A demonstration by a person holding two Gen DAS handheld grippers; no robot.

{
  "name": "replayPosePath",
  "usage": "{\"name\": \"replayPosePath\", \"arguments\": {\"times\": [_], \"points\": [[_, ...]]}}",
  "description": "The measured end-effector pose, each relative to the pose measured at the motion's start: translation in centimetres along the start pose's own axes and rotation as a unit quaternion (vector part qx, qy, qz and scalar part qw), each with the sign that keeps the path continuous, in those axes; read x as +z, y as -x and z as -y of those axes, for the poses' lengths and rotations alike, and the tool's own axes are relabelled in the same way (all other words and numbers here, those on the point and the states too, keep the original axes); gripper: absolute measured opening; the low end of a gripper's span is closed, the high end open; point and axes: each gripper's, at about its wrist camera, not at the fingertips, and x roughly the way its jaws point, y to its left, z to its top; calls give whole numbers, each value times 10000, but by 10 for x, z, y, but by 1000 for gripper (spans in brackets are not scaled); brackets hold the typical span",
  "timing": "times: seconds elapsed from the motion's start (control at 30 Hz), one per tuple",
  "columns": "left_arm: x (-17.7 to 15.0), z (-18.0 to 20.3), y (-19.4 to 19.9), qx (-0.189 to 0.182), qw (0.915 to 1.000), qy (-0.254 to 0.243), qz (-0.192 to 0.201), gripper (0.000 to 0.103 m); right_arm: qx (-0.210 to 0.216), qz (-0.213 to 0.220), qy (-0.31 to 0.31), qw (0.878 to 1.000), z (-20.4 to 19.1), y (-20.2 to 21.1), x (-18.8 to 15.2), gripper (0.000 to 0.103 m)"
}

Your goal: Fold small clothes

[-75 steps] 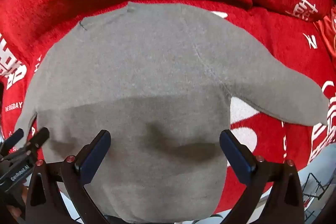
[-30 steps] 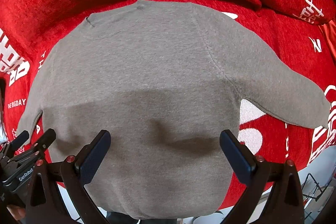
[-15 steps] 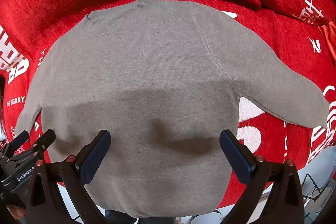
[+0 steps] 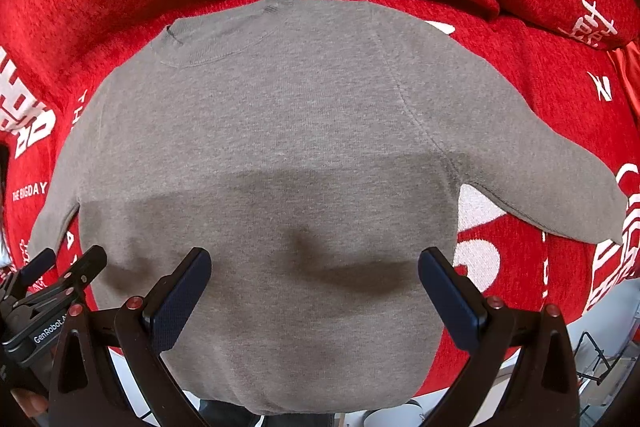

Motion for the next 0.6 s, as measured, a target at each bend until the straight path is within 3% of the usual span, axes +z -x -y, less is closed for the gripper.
{"name": "replayPosePath", "arguments": {"times": [0.6], "points": [[1,-4,-2,-7,10000,34,-9,103,-13,-8,18,10000,-5,0,-1,103]]}}
